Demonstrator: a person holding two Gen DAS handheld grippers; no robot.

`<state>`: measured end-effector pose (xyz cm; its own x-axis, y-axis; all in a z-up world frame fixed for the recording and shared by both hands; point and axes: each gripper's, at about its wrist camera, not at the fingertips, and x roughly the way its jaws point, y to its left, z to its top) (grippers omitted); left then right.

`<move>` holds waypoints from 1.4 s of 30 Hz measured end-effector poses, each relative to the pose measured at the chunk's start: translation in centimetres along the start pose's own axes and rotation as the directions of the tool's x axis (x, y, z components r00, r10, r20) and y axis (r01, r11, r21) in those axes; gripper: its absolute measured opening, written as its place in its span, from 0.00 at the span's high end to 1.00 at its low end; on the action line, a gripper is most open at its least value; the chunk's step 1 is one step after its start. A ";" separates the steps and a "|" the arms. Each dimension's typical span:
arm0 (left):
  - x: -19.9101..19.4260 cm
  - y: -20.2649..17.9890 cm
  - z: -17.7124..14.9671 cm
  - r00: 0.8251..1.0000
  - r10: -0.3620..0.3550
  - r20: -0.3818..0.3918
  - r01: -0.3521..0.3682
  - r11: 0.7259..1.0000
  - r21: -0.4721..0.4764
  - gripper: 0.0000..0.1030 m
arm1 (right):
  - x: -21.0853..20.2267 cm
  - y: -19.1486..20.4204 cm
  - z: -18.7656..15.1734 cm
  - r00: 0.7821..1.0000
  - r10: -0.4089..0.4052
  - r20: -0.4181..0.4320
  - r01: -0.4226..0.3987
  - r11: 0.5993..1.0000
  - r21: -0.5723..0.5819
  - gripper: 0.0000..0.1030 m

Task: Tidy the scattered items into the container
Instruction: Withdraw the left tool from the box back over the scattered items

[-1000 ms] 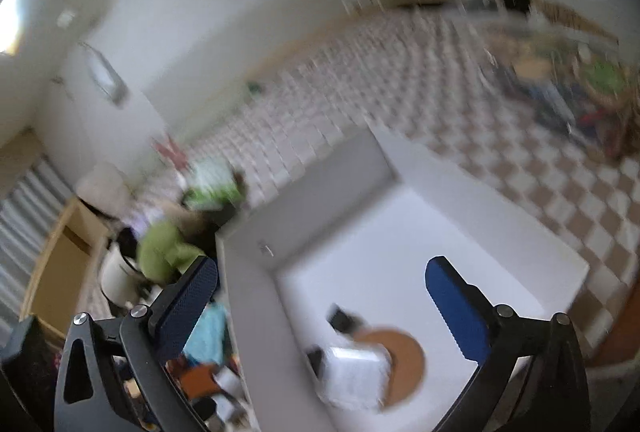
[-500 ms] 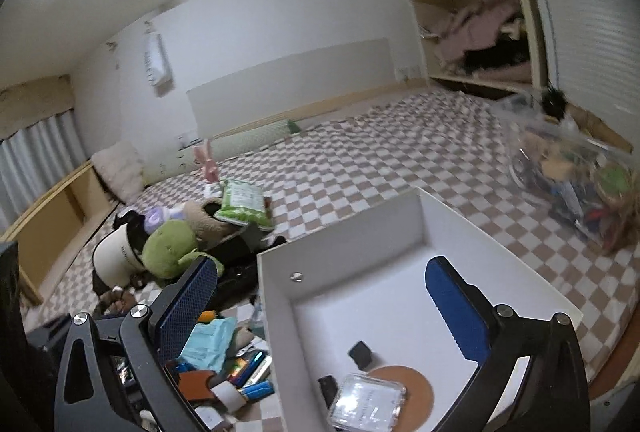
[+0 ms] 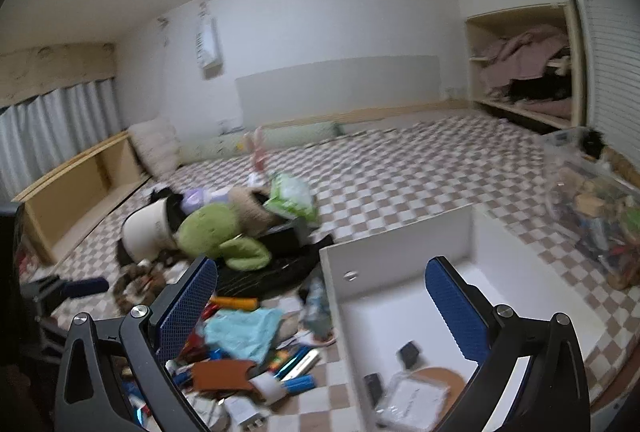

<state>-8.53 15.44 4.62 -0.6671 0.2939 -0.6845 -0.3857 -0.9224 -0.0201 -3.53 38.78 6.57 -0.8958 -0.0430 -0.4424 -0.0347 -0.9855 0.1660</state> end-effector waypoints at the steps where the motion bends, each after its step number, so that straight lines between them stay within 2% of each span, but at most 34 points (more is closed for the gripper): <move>1: -0.2 0.6 -0.3 1.000 0.012 0.002 -0.012 1.000 -0.006 0.00 | 0.2 0.5 -0.2 1.000 0.022 -0.016 -0.022 1.000 -0.007 0.00; 6: -1.0 4.3 -2.2 0.998 0.060 -0.005 -0.060 0.997 -0.044 0.00 | 1.0 3.7 -1.8 0.992 0.099 -0.083 -0.106 0.992 -0.074 0.00; 11: -1.0 7.7 -4.4 0.995 0.097 -0.037 -0.099 0.993 -0.070 0.00 | 2.1 7.0 -4.3 0.980 0.138 -0.144 -0.159 0.976 -0.147 0.00; 15: -0.5 9.3 -6.3 0.988 0.146 -0.055 -0.149 0.988 -0.049 0.00 | 3.8 9.1 -7.0 0.956 0.167 -0.240 -0.206 0.968 -0.144 0.00; 19: 0.0 10.8 -8.1 0.983 0.161 -0.086 -0.165 0.985 -0.045 0.00 | 5.4 10.9 -9.8 0.930 0.172 -0.324 -0.228 0.963 -0.144 0.00; 23: 0.5 12.4 -9.9 0.979 0.144 -0.141 -0.156 0.985 -0.078 0.00 | 6.2 12.5 -12.2 0.912 0.161 -0.376 -0.246 0.950 -0.191 0.00; 26: 1.1 13.7 -11.8 0.970 0.140 -0.199 -0.168 0.977 -0.132 0.00 | 7.0 13.5 -14.1 0.897 0.150 -0.417 -0.261 0.939 -0.224 0.00; 30: 2.1 14.8 -14.2 0.954 0.127 -0.271 -0.182 0.965 -0.187 0.00 | 8.3 13.7 -15.8 0.875 0.122 -0.469 -0.250 0.943 -0.221 0.00; 34: 2.7 15.3 -16.0 0.938 0.135 -0.320 -0.210 0.954 -0.213 0.00 | 9.2 13.6 -17.0 0.862 0.087 -0.499 -0.228 0.946 -0.230 0.00; 39: 3.4 15.0 -17.4 0.919 0.179 -0.352 -0.253 0.951 -0.176 0.00 | 10.3 13.2 -18.2 0.845 0.040 -0.534 -0.181 0.960 -0.214 0.00; 42: 3.7 14.8 -17.9 0.915 0.180 -0.360 -0.256 0.951 -0.174 0.00 | 10.6 13.1 -18.5 0.837 0.032 -0.546 -0.163 0.968 -0.193 0.01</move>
<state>-5.24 -1.60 -11.25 -0.4508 0.0124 -0.8925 -0.0856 -0.9959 0.0294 -5.28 22.42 -12.30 -0.5094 -0.1575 -0.8460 0.1980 -0.9782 0.0629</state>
